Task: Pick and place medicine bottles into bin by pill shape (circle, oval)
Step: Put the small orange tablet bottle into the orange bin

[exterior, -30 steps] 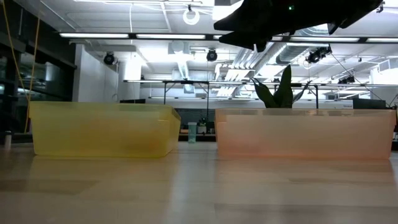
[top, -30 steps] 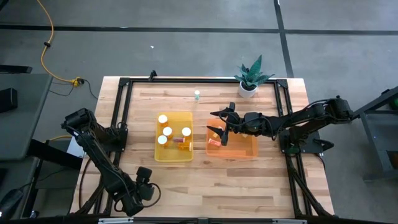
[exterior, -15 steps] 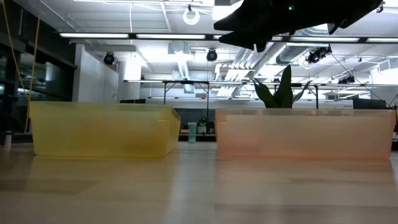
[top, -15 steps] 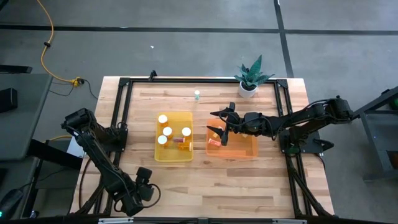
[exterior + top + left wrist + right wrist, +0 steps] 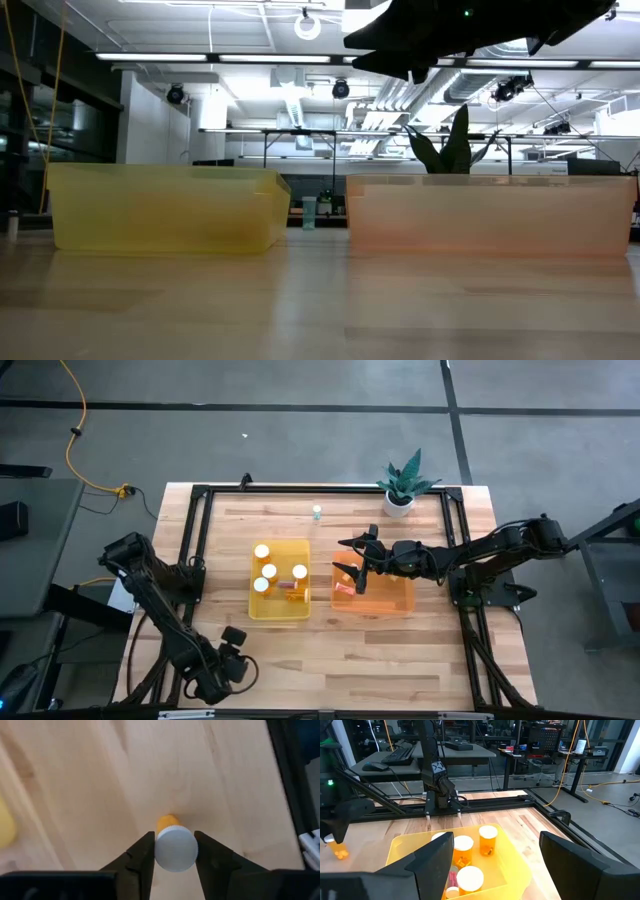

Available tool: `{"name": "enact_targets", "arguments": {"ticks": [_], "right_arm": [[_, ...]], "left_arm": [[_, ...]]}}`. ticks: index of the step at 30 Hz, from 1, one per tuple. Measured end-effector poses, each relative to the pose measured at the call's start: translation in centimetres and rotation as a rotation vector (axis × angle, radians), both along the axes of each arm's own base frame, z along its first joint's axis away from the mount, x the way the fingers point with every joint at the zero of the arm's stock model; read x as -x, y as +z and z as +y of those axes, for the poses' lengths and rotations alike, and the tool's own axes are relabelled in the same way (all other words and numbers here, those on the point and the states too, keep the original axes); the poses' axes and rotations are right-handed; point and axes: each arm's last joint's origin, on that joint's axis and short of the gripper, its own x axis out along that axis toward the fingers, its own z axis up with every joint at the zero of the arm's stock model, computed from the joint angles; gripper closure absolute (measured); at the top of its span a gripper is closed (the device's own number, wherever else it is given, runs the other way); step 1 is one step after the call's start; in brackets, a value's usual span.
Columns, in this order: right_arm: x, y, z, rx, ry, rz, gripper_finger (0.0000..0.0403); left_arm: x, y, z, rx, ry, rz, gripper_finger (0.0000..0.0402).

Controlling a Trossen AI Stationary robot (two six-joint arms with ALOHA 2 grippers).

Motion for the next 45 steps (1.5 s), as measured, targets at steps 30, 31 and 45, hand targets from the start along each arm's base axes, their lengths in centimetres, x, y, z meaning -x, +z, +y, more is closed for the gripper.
{"name": "enact_targets", "arguments": {"ticks": [30,31,45], "right_arm": [[0.0,0.4,0.0,0.026,0.002,-0.036,0.0116],[0.0,0.4,0.0,0.036,0.003,-0.034,0.0116],[0.0,0.4,0.0,0.041,0.004,-0.034,0.0116]], "left_arm": [[-7.9,1.2,20.6,-0.124,0.158,-1.09,0.0289],[-8.3,1.0,21.4,-0.11,0.177,-1.112,0.0289],[-16.3,-4.2,23.7,-0.044,0.271,-1.028,0.0289]]}}
